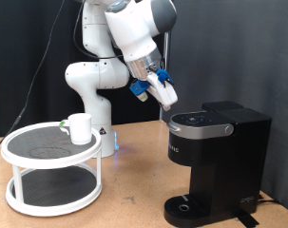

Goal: Make a cup of coffee with the keurig machine

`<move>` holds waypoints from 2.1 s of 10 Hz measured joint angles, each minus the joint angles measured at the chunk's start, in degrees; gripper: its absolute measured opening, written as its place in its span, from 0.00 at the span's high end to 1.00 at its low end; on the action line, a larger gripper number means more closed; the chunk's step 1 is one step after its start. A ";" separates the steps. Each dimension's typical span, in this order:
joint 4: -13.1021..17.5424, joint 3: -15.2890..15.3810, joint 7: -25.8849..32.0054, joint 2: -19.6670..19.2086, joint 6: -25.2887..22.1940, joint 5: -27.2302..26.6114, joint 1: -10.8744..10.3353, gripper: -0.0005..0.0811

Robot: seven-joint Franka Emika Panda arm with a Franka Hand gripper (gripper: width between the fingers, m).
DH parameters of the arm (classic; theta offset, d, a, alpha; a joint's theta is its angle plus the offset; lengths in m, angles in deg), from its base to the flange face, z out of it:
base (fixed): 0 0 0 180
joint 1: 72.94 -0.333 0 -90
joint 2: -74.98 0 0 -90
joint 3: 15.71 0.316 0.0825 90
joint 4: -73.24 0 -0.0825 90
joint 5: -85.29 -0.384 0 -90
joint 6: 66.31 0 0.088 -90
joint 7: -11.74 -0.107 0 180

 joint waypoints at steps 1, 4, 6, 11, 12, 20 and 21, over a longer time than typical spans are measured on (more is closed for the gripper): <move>-1.47 -0.56 0.53 0.99 -0.78 -1.28 0.05 0.99; -10.01 -1.27 2.07 7.15 9.14 -9.21 0.10 0.99; -14.86 -2.26 3.71 11.92 12.70 -13.41 0.10 0.99; -15.02 -4.72 4.01 12.70 5.46 -10.67 0.85 0.99; -15.08 -6.02 4.24 13.49 2.41 -9.49 1.55 0.99; -18.65 -13.07 12.58 22.77 -12.12 1.99 6.55 0.99; -18.87 -13.21 14.14 22.93 -12.13 2.03 6.55 0.99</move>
